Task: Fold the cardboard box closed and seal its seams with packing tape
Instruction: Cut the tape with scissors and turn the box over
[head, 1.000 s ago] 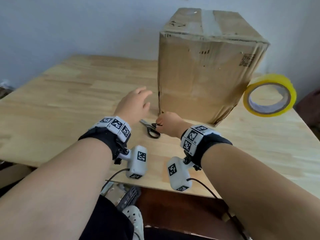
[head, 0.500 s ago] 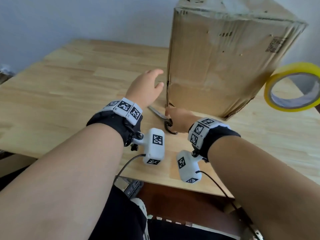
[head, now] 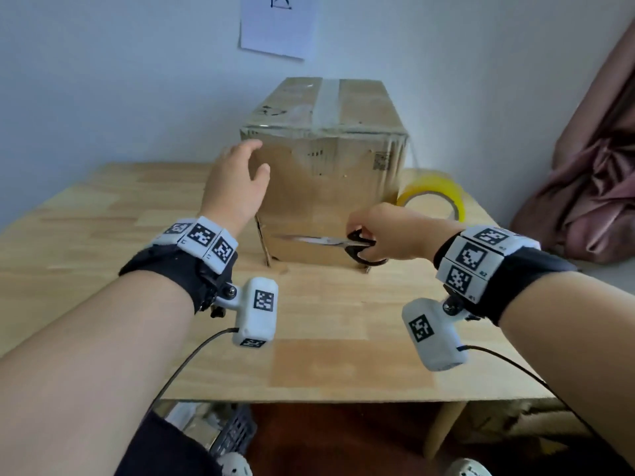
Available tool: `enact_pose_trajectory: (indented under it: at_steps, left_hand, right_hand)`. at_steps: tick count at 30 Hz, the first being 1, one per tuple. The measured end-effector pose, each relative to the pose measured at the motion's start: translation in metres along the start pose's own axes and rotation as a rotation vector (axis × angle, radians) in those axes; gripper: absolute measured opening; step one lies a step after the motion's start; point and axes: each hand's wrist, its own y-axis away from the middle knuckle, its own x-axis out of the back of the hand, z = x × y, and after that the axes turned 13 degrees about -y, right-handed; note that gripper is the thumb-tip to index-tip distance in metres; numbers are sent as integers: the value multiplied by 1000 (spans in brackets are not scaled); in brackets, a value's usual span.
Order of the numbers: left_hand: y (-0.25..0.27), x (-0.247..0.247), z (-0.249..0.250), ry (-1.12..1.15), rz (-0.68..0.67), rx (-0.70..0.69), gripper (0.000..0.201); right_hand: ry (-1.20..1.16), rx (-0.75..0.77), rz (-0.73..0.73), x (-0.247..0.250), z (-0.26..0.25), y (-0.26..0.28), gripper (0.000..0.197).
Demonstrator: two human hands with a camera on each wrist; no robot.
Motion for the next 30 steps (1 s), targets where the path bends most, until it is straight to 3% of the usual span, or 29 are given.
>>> enact_pose_trajectory:
  at_steps: [3,8,12,16,22,24,30]
  left_hand:
    - [-5,6,31,-12,80,-20,44]
    - [5,2,81,-268,238,-47,53]
    - [0,-11,113,-480,74,-277,63]
    - [-22,-27,133,-652,-61,-428,66]
    - [-49,-38,152,-585,-177,-496,52]
    - [-51,-39,148,-568,-169,-504,46]
    - [-63,-18,100,-417,-198,-570,54]
  right_hand:
    - [-82,-14,199,19,17,29,29]
    - [-371,-11,590,33,51,62,28]
    - [-615,-81,753,45,72,64,28]
    - [-643,-170,739,51,88,50,28]
    - [-787,-202,740,66,87,24,32]
    - [-798,-197,704,73,84,17,36]
    - [-834,-177,533,88,69,2,40]
